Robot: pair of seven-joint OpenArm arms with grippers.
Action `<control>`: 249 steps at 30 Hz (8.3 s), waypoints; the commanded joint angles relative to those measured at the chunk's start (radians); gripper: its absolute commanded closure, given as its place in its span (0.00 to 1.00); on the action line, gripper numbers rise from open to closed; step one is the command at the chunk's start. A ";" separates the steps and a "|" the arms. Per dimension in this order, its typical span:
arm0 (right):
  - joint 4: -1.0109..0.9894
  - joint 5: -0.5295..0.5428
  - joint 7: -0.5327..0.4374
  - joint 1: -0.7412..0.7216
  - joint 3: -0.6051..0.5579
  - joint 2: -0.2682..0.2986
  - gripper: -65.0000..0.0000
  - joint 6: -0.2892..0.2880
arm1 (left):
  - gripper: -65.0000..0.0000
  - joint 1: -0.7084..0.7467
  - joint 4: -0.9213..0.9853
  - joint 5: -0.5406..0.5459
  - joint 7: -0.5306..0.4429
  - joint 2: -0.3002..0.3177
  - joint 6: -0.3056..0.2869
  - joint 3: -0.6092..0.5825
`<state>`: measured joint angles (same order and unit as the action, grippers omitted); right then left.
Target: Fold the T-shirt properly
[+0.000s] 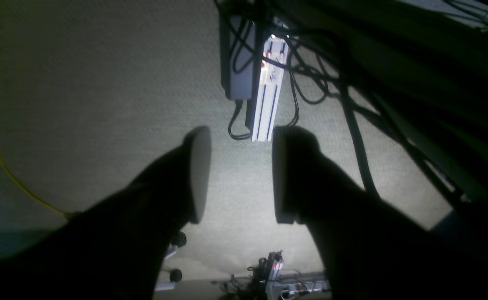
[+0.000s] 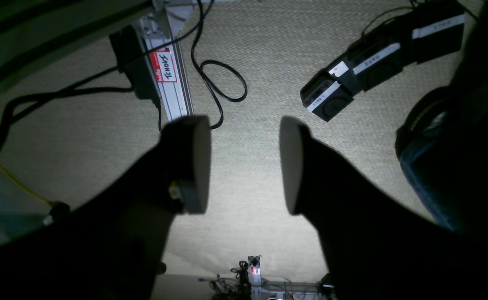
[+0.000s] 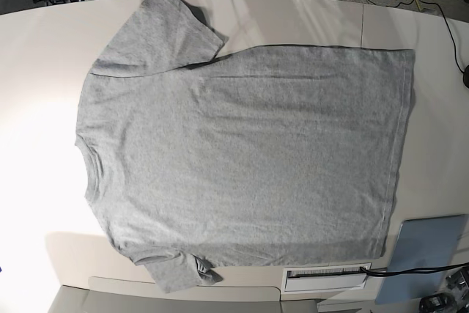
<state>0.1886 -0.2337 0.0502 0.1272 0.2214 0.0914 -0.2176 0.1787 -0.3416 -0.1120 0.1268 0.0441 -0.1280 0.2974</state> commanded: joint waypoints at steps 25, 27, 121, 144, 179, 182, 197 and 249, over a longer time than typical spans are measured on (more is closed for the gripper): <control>0.721 0.119 0.053 0.530 0.000 0.070 0.59 -0.142 | 0.60 0.465 -0.770 0.162 0.143 0.034 -0.213 0.001; 0.842 0.189 0.089 0.603 0.000 0.085 0.59 -0.182 | 0.60 0.513 -0.851 0.183 0.166 0.050 -0.214 0.001; 2.168 -0.358 0.080 0.963 0.257 0.394 0.59 -0.480 | 1.00 0.336 -1.161 -0.599 -0.211 0.768 -0.352 -0.306; 1.839 -0.500 0.142 0.618 -0.218 0.491 0.59 -0.474 | 1.00 0.336 -1.161 -0.591 -0.210 0.768 -0.352 -0.306; 1.643 -0.510 0.175 0.382 -0.451 0.483 0.99 -0.470 | 1.00 0.336 -1.161 -0.592 -0.203 0.768 -0.370 -0.306; 1.644 -0.437 0.258 0.383 -0.451 0.485 1.00 -0.467 | 1.00 0.337 -1.161 -0.587 -0.203 0.768 -0.371 -0.306; 1.952 -0.313 0.579 0.700 -0.349 0.604 1.00 -0.330 | 1.00 0.486 -1.259 -0.459 -0.134 0.776 -0.368 -0.270; 1.767 -0.142 0.474 0.256 -0.307 0.603 1.00 -0.129 | 1.00 0.259 -1.318 -0.047 0.004 0.697 -0.359 -0.101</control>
<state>1.9434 -0.3637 0.5236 0.3912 -0.0975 0.6765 -0.3660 0.4408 -1.6474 -0.1600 0.1345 0.7189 -0.5083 0.1837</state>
